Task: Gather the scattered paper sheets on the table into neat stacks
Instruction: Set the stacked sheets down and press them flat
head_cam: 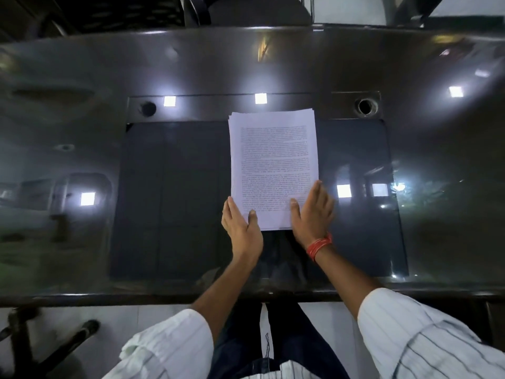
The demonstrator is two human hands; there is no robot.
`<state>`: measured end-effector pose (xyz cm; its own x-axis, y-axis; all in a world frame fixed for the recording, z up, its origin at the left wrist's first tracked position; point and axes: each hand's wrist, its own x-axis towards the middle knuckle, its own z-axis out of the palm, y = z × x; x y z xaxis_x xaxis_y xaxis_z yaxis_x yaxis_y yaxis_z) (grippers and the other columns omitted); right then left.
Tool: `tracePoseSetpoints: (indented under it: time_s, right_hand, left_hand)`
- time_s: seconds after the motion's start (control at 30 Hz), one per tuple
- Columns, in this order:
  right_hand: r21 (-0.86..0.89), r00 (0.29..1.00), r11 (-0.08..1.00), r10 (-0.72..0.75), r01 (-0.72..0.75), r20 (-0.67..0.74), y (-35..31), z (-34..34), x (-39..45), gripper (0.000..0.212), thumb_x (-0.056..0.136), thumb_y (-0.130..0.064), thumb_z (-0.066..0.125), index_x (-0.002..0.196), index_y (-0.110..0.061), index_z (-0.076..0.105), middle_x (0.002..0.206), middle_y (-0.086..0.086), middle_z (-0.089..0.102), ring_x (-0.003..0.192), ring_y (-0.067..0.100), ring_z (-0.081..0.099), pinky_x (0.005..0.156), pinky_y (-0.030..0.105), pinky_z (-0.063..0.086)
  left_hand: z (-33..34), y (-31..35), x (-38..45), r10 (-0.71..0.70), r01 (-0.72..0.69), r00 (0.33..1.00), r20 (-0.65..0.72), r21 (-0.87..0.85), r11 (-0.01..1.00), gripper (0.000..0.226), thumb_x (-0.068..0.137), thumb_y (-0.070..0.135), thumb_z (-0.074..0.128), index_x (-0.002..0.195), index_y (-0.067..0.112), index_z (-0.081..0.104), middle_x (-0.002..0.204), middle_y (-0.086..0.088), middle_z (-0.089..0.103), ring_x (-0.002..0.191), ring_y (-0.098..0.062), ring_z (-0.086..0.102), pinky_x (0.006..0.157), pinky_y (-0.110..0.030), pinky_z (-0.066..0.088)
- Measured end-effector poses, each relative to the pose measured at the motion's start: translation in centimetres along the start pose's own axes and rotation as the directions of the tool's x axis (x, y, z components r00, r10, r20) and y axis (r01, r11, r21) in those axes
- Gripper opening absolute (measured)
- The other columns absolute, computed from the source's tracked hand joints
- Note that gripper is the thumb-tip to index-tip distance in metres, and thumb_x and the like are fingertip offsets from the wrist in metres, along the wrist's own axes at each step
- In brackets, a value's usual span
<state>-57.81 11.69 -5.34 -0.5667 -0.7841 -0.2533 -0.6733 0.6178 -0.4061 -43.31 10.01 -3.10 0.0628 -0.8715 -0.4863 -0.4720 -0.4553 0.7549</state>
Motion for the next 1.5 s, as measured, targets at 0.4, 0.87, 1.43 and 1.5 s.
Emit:
tracePoseSetpoints:
  time_s: [0.4, 0.87, 1.43, 1.5]
  right_hand:
    - [-0.204, 0.980, 0.962, -0.192, 0.178, -0.048, -1.2, -1.2, 2.2, 0.076, 0.098, -0.050, 0.040, 0.155, -0.007, 0.015, 0.163, 0.015, 0.012, 0.148, 0.036, 0.014, 0.114, 0.059, 0.015]
    - [-0.369, 0.906, 0.832, -0.417, 0.414, 0.075, -4.5, 1.8, 17.7, 0.082, 0.098, -0.063, 0.019, 0.155, -0.003, 0.009, 0.163, 0.014, 0.007, 0.152, 0.027, 0.004, 0.123, 0.049, 0.006]
    - [-0.265, 0.915, 0.876, -0.387, 0.404, 0.115, 2.7, 1.7, 3.3, 0.095, 0.093, -0.073, 0.022, 0.155, -0.007, -0.006, 0.164, 0.010, -0.011, 0.151, 0.024, -0.010, 0.123, 0.049, 0.008]
    - [-0.267, 0.912, 0.872, -0.393, 0.409, 0.115, 2.9, 1.8, 3.4, 0.096, 0.093, -0.074, 0.023, 0.155, -0.007, -0.005, 0.164, 0.011, -0.009, 0.151, 0.025, -0.009, 0.122, 0.050, 0.010]
  left_hand:
    - [-1.5, 2.0, 3.2, 0.297, -0.251, 0.955, 0.001, 0.539, 0.804, 0.079, 0.100, 0.029, 0.045, 0.158, 0.007, -0.004, 0.167, -0.010, -0.004, 0.154, -0.027, -0.004, 0.125, -0.043, -0.005]
    - [3.9, 5.6, 18.0, 0.526, -0.544, 0.789, 0.316, 0.758, 0.360, 0.062, 0.104, 0.032, 0.008, 0.158, 0.006, -0.005, 0.167, -0.009, -0.012, 0.154, -0.023, -0.014, 0.126, -0.043, -0.002]
    - [3.1, 6.1, 16.8, 0.508, -0.561, 0.803, 0.312, 0.685, 0.465, 0.065, 0.105, 0.047, 0.005, 0.160, 0.013, 0.006, 0.168, -0.004, -0.005, 0.154, -0.019, -0.010, 0.125, -0.035, -0.009]
    - [2.6, 5.5, 15.9, 0.503, -0.587, 0.789, 0.352, 0.674, 0.449, 0.064, 0.106, 0.046, 0.011, 0.160, 0.011, 0.010, 0.169, -0.005, -0.003, 0.155, -0.020, -0.008, 0.125, -0.036, -0.008]
